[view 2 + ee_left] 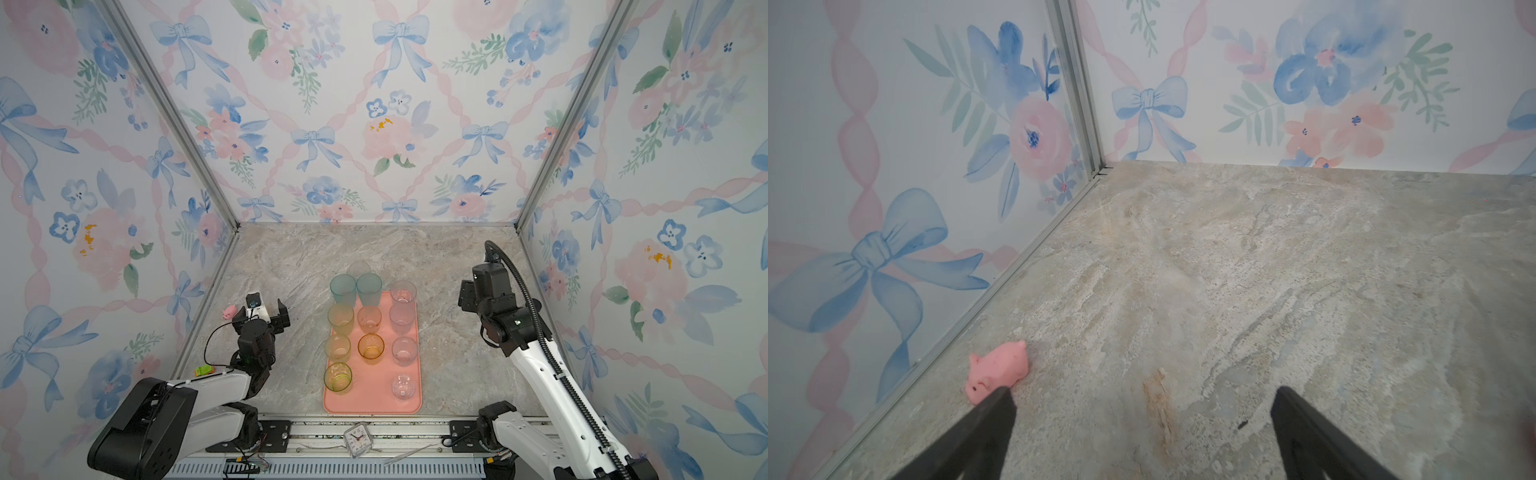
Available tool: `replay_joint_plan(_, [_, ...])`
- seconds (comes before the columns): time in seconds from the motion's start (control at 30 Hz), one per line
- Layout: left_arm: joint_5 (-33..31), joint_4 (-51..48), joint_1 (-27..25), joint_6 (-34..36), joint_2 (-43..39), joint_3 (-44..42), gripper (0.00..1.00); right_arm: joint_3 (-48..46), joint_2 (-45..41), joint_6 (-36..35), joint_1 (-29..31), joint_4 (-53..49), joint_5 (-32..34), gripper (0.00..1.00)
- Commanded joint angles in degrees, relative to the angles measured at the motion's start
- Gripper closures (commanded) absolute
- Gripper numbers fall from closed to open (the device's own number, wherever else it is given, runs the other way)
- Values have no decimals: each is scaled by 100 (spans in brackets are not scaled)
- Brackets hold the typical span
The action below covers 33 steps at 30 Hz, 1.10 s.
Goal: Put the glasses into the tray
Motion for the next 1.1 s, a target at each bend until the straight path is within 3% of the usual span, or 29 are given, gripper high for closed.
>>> replay_joint_plan(0.0, [284,815,90,-38,74,-77,2,-97,-44,-117,-109,174,-91,27])
replay_joint_plan(0.23, [385,1365,222,373,649,85,2,-283,104,-63,-190,388,-117,27])
replay_joint_plan(0.47, [556,3796,93,1177,2183,-126,2,-444,169,-140,-234,697,149,27])
replay_joint_plan(0.53, [662,3691,135,1046,2037,-232,2,-621,114,-239,-253,944,232,27])
replay_joint_plan(0.67, [825,3848,146,1108,2135,-251,2,-1256,-30,-641,-317,1906,355,25])
replay_joint_plan(0.77, [1412,4202,270,1095,2467,-381,2,-1729,-91,-926,-363,2624,523,24])
replay_joint_plan(0.87, [1396,4008,342,1021,2431,-265,2,-2194,-103,-1111,-459,3405,699,24])
replay_joint_plan(1.07, [1376,4286,291,1111,2530,-332,2,-3448,321,-1510,-796,6029,98,24])
